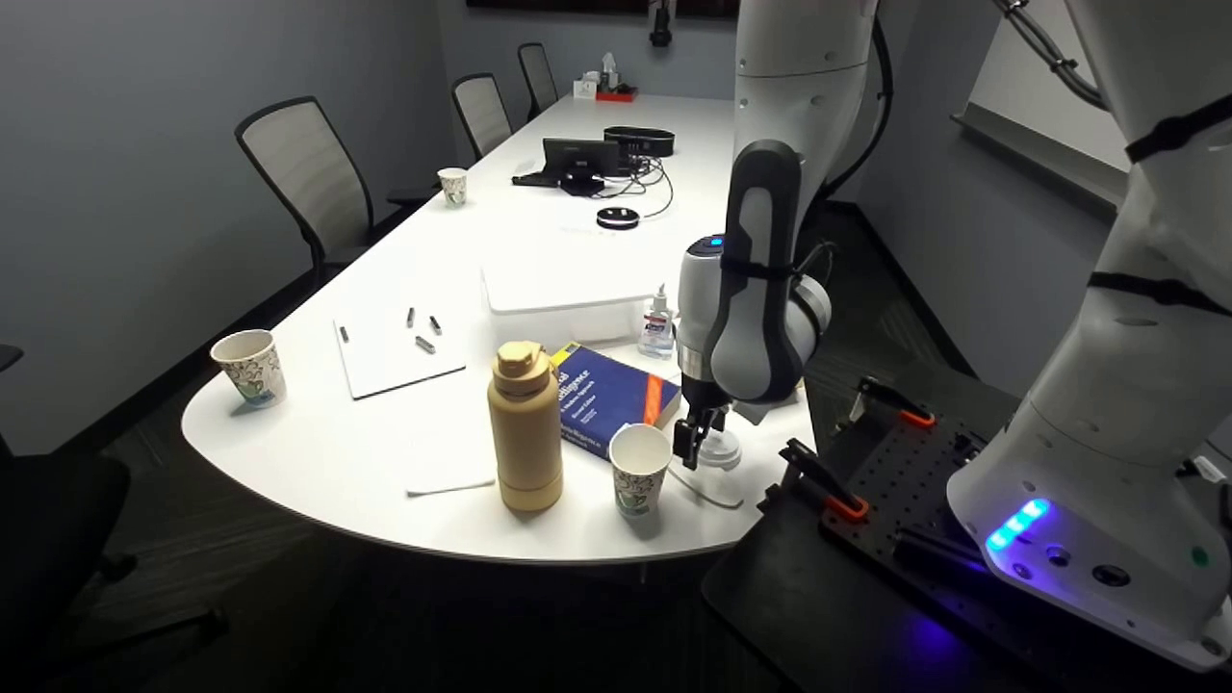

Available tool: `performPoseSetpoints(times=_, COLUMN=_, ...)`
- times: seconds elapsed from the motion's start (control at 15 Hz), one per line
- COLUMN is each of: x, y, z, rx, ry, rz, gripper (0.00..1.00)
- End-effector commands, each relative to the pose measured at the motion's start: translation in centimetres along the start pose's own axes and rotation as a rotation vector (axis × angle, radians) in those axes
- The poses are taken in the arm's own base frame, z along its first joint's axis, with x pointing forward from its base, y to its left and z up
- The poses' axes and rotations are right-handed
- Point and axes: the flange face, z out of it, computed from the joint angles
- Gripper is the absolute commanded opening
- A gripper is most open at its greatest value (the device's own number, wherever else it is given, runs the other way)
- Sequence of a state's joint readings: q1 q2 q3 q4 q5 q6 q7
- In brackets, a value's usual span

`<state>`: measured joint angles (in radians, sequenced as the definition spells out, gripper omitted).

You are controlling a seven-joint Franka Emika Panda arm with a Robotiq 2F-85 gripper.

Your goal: Put the white lid on the paper cup

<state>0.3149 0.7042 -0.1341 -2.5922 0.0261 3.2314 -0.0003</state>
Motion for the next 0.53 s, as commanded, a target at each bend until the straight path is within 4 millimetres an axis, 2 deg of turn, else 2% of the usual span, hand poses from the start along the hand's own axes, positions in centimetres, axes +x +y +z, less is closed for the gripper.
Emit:
performPoseSetpoints(times=0.0, x=0.0, y=-0.3, z=0.3, rx=-0.007, ry=-0.026, rz=0.026, gripper=1.00)
performPoseSetpoints(times=0.47, x=-0.1, y=-0.2, z=1.3, rx=-0.007, ry=-0.038, rz=0.026, gripper=1.00)
